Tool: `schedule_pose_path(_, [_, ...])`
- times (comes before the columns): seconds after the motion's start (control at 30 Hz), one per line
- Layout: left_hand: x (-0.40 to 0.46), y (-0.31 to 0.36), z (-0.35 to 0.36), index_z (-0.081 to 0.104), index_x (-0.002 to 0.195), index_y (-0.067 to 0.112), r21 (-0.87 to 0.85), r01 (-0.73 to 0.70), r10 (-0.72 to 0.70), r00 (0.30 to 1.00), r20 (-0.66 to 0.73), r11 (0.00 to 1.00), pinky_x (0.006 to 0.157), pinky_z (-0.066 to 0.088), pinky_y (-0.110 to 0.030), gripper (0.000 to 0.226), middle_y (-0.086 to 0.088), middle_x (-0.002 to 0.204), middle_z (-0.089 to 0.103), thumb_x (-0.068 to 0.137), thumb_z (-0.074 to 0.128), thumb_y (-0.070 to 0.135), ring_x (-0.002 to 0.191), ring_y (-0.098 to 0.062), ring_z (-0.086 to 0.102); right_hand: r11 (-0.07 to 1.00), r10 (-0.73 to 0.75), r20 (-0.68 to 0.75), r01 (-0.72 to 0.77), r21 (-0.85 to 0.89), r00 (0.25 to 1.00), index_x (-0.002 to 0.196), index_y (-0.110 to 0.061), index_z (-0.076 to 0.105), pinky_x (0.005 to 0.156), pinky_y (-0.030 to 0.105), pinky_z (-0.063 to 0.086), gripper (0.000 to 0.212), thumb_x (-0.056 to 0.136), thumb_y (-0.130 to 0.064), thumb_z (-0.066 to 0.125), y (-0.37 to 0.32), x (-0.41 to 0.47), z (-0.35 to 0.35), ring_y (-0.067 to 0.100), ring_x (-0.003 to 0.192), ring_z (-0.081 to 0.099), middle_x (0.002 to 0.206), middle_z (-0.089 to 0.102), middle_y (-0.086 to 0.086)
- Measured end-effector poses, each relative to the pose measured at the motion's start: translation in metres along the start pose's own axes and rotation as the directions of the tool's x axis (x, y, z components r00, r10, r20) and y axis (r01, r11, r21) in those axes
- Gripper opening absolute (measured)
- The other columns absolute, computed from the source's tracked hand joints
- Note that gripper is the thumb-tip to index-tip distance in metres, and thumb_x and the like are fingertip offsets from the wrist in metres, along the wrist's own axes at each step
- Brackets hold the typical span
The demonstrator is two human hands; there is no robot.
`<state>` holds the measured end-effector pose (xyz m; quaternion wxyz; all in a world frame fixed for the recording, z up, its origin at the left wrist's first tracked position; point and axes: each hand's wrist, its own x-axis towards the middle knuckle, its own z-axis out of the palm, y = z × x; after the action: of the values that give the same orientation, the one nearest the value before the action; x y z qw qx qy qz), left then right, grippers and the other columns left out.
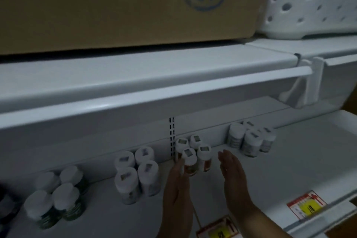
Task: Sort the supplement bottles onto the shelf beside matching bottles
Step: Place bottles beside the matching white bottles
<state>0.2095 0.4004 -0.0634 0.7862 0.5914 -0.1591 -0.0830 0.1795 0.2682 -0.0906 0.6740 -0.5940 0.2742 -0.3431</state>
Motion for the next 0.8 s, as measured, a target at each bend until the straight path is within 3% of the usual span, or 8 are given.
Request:
schedule_pose_path(0.07, [0.006, -0.013, 0.006, 0.054, 0.114, 0.032, 0.039, -0.004, 0.004, 1.0, -0.003, 0.999, 0.099, 0.041, -0.016, 0.04, 0.03, 0.12, 0.052, 0.079, 0.06, 0.052, 0.115, 0.013, 0.05, 0.988, 0.047, 0.108, -0.03, -0.153, 0.993, 0.135, -0.023, 0.042, 0.114, 0.032, 0.025, 0.037, 0.1, -0.029, 0.033, 0.001, 0.012, 0.002, 0.015, 0.134, 0.036, 0.139, 0.041, -0.005])
schedule_pose_path(0.2, [0.022, -0.029, 0.01, 0.049, 0.111, 0.034, 0.178, 0.1, -0.094, 0.995, -0.046, 0.979, 0.071, 0.04, 0.004, 0.018, 0.022, 0.111, 0.052, 0.098, 0.038, 0.028, 0.093, 0.021, 0.048, 0.983, 0.089, 0.269, -0.041, -0.178, 0.959, 0.141, -0.015, 0.034, 0.108, 0.024, 0.031, 0.045, 0.098, -0.027, 0.038, 0.005, 0.037, 0.008, 0.012, 0.128, 0.038, 0.143, 0.039, -0.002])
schedule_pose_path(0.3, [0.042, -0.032, 0.029, 0.051, 0.116, 0.023, 0.255, 0.109, -0.091, 0.993, -0.082, 0.961, 0.081, 0.043, -0.018, 0.024, -0.001, 0.113, 0.056, 0.099, 0.036, 0.028, 0.097, -0.008, 0.056, 0.993, 0.095, 0.377, -0.06, -0.102, 0.921, 0.138, -0.011, 0.037, 0.091, 0.006, 0.039, 0.042, 0.099, -0.023, 0.041, 0.006, 0.05, 0.016, 0.012, 0.125, 0.041, 0.138, 0.042, -0.001])
schedule_pose_path(0.4, [0.059, -0.048, 0.041, 0.046, 0.12, 0.021, 0.213, 0.057, -0.012, 0.978, -0.207, 0.975, 0.085, 0.04, -0.017, 0.025, 0.002, 0.122, 0.052, 0.099, 0.036, 0.016, 0.114, -0.014, 0.05, 0.996, 0.084, 0.419, -0.064, -0.06, 0.904, 0.13, -0.015, 0.048, 0.101, 0.03, 0.045, 0.037, 0.097, -0.029, 0.044, 0.016, 0.059, 0.022, 0.021, 0.12, 0.054, 0.131, 0.056, 0.006])
schedule_pose_path(0.5, [0.07, -0.065, 0.041, 0.042, 0.13, 0.018, 0.181, 0.059, -0.008, 0.962, -0.274, 0.982, 0.096, 0.039, -0.021, 0.032, -0.004, 0.133, 0.049, 0.099, 0.032, 0.015, 0.12, -0.015, 0.046, 0.997, 0.073, 0.448, -0.047, -0.069, 0.891, 0.134, -0.017, 0.045, 0.106, 0.034, 0.042, 0.049, 0.093, -0.042, 0.044, 0.021, 0.062, 0.022, 0.017, 0.123, 0.052, 0.133, 0.055, 0.002])
schedule_pose_path(0.63, [0.077, -0.071, 0.042, 0.043, 0.119, 0.024, 0.143, 0.061, -0.023, 0.967, -0.253, 0.988, 0.079, 0.047, -0.002, 0.028, 0.013, 0.115, 0.054, 0.1, 0.026, 0.013, 0.115, -0.015, 0.051, 0.995, 0.077, 0.471, -0.038, -0.091, 0.879, 0.139, -0.015, 0.041, 0.103, 0.017, 0.042, 0.052, 0.094, -0.042, 0.043, 0.027, 0.066, 0.017, 0.013, 0.125, 0.049, 0.138, 0.05, -0.001])
schedule_pose_path(0.73, [0.076, -0.07, 0.043, 0.045, 0.122, 0.016, 0.197, 0.105, -0.059, 0.973, -0.223, 0.975, 0.073, 0.046, 0.0, 0.029, 0.004, 0.121, 0.054, 0.1, 0.027, 0.015, 0.097, 0.006, 0.059, 0.993, 0.071, 0.451, -0.018, -0.121, 0.89, 0.14, -0.02, 0.038, 0.111, 0.038, 0.038, 0.078, 0.078, -0.067, 0.039, 0.035, 0.068, 0.018, 0.015, 0.128, 0.048, 0.143, 0.047, 0.001])
schedule_pose_path(0.8, [0.076, -0.066, 0.04, 0.044, 0.126, 0.005, 0.186, 0.114, -0.08, 0.98, -0.181, 0.976, 0.069, 0.047, -0.002, 0.033, -0.008, 0.125, 0.053, 0.1, 0.026, 0.014, 0.083, 0.014, 0.062, 0.992, 0.059, 0.434, -0.004, -0.128, 0.899, 0.141, -0.022, 0.037, 0.11, 0.039, 0.038, 0.079, 0.077, -0.068, 0.037, 0.04, 0.067, 0.021, 0.015, 0.128, 0.047, 0.143, 0.047, 0.0])
